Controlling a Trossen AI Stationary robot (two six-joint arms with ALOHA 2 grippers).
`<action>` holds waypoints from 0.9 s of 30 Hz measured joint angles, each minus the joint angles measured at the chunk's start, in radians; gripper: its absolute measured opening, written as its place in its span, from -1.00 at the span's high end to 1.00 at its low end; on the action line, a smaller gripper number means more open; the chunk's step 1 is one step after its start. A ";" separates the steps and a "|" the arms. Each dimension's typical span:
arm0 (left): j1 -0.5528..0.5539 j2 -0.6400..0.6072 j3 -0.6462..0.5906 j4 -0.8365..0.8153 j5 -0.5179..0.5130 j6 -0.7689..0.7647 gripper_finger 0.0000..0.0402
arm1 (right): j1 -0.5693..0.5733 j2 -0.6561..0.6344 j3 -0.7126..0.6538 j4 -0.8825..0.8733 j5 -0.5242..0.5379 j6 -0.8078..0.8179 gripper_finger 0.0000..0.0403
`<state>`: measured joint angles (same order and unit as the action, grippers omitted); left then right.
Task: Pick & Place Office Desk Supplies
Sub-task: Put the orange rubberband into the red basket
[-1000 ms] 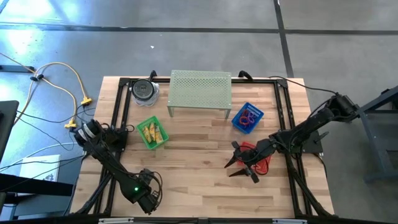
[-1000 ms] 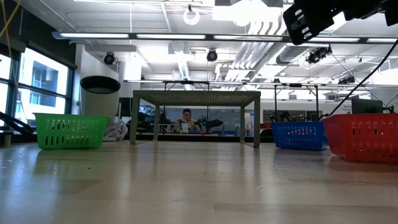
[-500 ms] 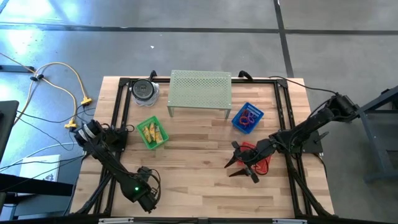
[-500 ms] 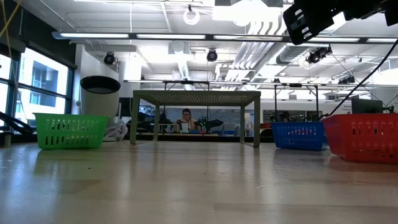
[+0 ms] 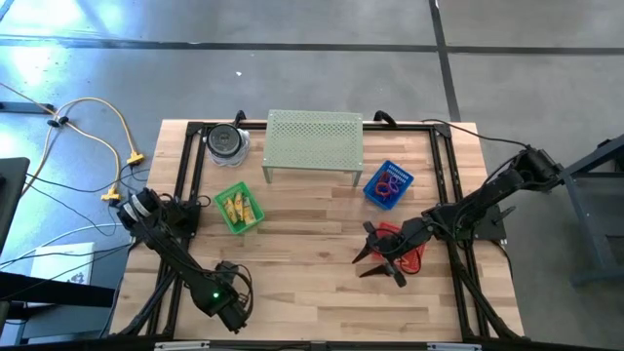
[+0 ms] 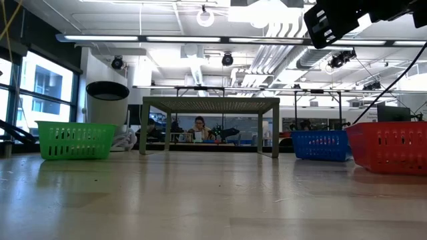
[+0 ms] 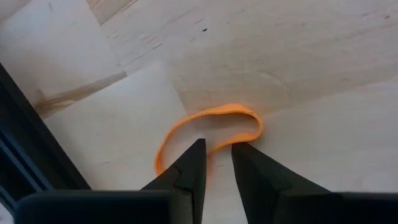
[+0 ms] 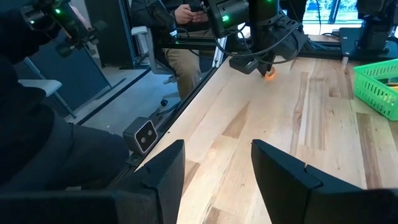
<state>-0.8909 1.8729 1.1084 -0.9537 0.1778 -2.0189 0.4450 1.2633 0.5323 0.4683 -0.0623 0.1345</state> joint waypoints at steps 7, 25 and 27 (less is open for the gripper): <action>0.000 0.001 0.000 0.016 0.002 0.005 0.96 | 0.000 0.000 0.000 0.000 -0.045 0.000 0.14; 0.026 -0.161 0.008 0.049 -0.200 -0.002 1.00 | 0.000 0.000 0.000 -0.018 -0.052 -0.004 0.14; 0.026 -0.179 0.008 0.049 -0.246 0.003 1.00 | 0.000 0.000 0.000 -0.018 -0.052 -0.004 0.14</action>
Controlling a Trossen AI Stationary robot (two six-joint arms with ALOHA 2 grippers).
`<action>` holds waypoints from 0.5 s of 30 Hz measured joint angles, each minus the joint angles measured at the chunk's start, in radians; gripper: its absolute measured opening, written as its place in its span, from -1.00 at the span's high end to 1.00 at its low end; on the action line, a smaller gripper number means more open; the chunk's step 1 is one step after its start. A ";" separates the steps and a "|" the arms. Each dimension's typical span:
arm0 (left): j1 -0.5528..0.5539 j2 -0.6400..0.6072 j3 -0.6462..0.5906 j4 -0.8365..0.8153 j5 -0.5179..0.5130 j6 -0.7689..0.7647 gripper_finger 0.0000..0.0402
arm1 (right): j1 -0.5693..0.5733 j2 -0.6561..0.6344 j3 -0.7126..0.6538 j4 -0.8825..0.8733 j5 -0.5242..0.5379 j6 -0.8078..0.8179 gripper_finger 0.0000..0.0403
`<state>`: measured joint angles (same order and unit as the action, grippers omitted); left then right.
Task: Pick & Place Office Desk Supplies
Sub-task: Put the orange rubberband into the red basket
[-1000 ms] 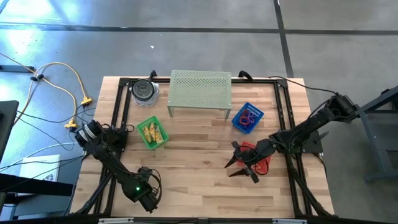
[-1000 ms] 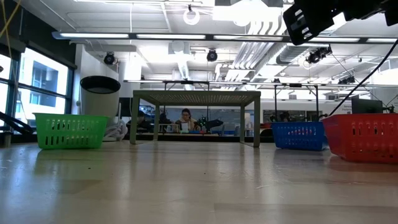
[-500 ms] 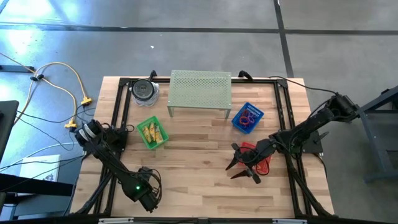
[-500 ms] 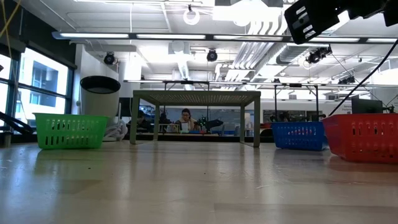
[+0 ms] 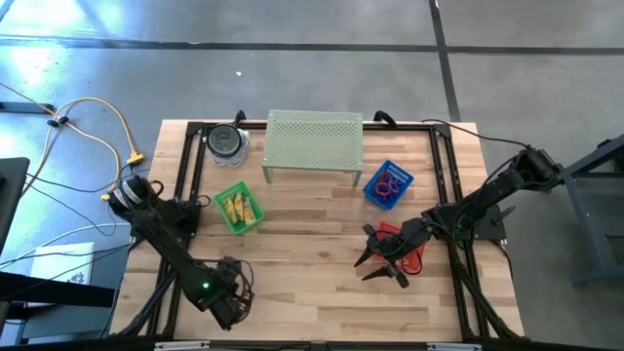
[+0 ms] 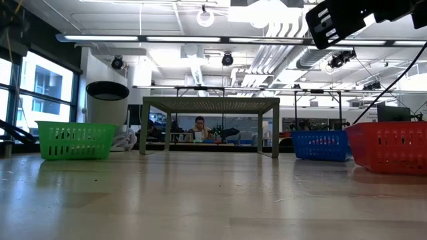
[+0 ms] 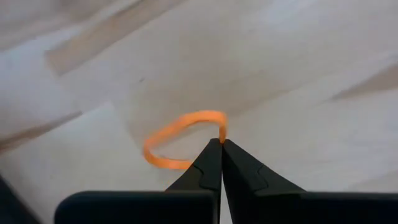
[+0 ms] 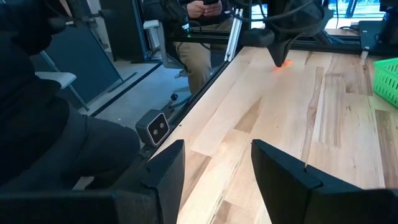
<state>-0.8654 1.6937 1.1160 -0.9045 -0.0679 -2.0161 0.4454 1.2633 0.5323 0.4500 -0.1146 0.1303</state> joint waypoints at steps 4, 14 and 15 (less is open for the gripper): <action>0.005 -0.014 0.001 0.025 -0.112 0.039 1.00 | 0.000 0.000 0.000 0.000 0.000 -0.002 0.14; 0.094 -0.023 0.002 0.403 -0.338 0.365 1.00 | 0.009 0.000 0.000 0.002 0.001 -0.003 0.14; 0.107 -0.023 0.002 0.469 -0.346 0.425 1.00 | 0.014 0.000 0.000 0.002 0.001 -0.006 0.14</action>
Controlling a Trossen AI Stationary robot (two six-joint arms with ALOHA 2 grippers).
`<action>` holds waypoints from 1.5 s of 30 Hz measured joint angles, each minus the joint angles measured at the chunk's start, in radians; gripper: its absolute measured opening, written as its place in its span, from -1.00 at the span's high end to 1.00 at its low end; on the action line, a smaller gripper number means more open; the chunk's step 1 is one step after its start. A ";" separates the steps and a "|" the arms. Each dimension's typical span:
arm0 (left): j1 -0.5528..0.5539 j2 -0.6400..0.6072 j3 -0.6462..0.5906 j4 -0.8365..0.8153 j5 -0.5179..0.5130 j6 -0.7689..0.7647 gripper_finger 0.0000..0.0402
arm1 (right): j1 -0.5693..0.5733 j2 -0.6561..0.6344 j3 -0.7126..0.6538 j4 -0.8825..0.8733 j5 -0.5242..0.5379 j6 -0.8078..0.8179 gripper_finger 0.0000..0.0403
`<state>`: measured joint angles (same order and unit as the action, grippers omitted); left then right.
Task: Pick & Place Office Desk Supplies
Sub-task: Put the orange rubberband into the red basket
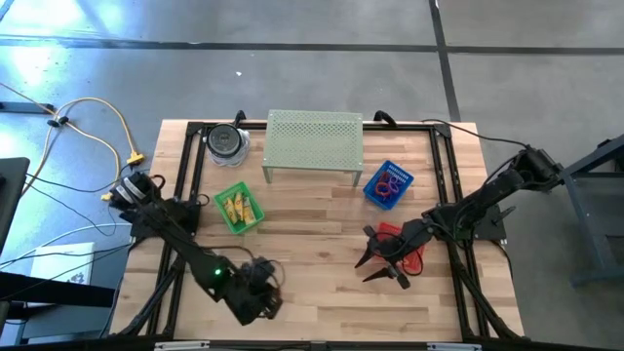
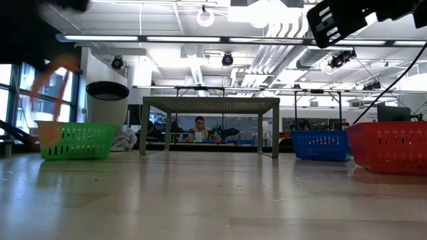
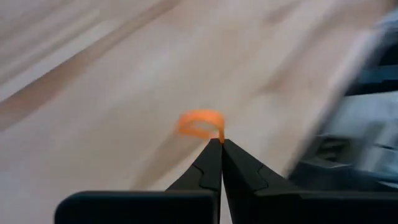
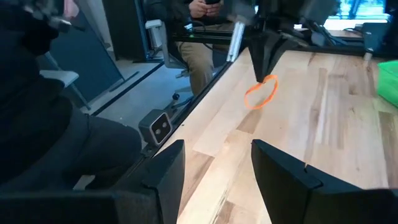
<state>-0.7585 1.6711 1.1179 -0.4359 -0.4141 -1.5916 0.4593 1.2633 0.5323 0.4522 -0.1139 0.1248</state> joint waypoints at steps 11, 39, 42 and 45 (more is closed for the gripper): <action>0.149 0.015 0.002 0.657 -0.033 0.655 1.00 | 0.025 0.001 0.000 0.009 0.238 -0.017 0.14; 0.258 0.028 0.002 0.726 0.119 0.941 1.00 | 0.022 0.427 0.000 0.621 0.374 0.107 0.14; 0.259 0.028 0.002 0.725 0.119 0.941 1.00 | 0.013 0.456 0.000 0.662 0.371 0.108 0.14; 0.259 0.028 0.001 0.725 0.119 0.941 1.00 | 0.001 0.462 0.000 0.683 0.368 0.117 0.14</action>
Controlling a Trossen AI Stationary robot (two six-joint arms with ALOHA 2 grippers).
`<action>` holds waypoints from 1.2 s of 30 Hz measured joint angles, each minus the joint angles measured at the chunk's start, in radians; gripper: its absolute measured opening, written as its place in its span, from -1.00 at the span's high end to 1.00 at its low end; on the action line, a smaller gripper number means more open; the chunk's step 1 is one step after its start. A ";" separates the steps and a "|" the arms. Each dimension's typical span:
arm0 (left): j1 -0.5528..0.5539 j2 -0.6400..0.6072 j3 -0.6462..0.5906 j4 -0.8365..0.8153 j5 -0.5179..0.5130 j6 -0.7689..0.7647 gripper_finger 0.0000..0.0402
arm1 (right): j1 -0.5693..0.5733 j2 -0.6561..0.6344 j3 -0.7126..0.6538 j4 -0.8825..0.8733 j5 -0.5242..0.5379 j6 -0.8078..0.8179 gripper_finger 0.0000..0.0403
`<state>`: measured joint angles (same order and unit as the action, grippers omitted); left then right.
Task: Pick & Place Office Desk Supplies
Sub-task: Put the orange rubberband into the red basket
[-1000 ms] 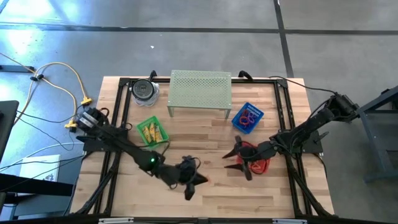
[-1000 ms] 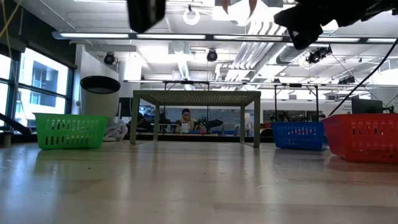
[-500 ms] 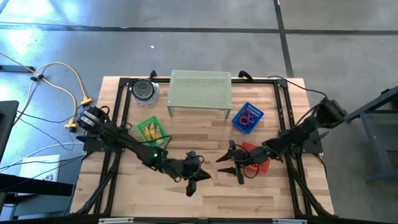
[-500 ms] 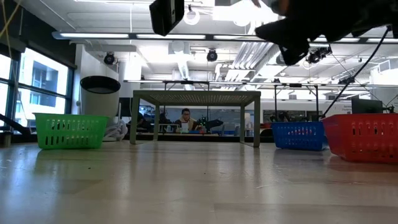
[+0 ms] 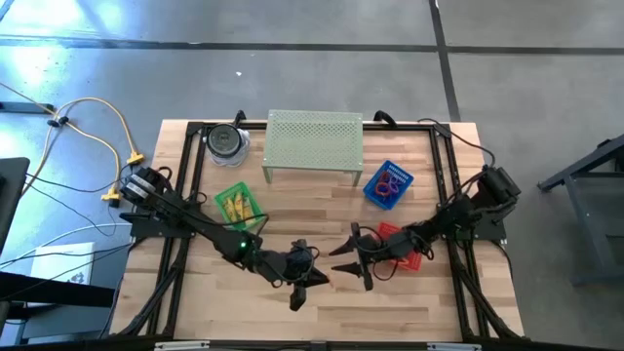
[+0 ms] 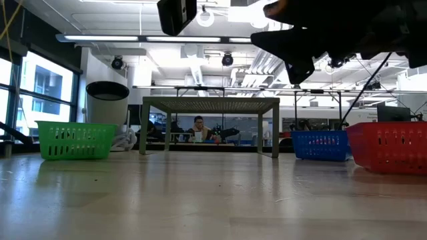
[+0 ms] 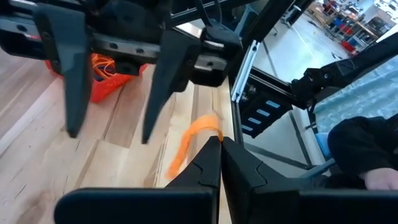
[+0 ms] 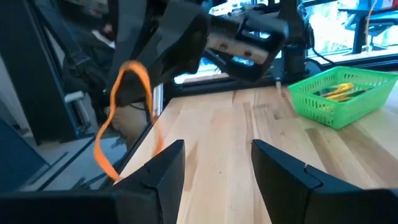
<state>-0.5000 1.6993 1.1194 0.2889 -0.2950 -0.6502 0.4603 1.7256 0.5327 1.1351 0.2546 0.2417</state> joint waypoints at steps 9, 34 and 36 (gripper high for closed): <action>0.000 0.000 0.000 -0.009 0.000 0.000 1.00 | -0.034 0.000 0.000 -0.022 -0.121 0.014 0.14; 0.002 0.000 0.000 -0.034 0.016 0.000 1.00 | -0.038 -0.003 0.020 0.025 -0.219 -0.018 0.14; 0.002 0.000 0.000 -0.035 0.016 0.000 1.00 | -0.038 -0.003 0.028 0.025 -0.221 -0.026 0.14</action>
<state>-0.4984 1.6993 1.1191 0.2543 -0.2794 -0.6502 0.4226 1.7226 0.5603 1.1601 0.0334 0.2155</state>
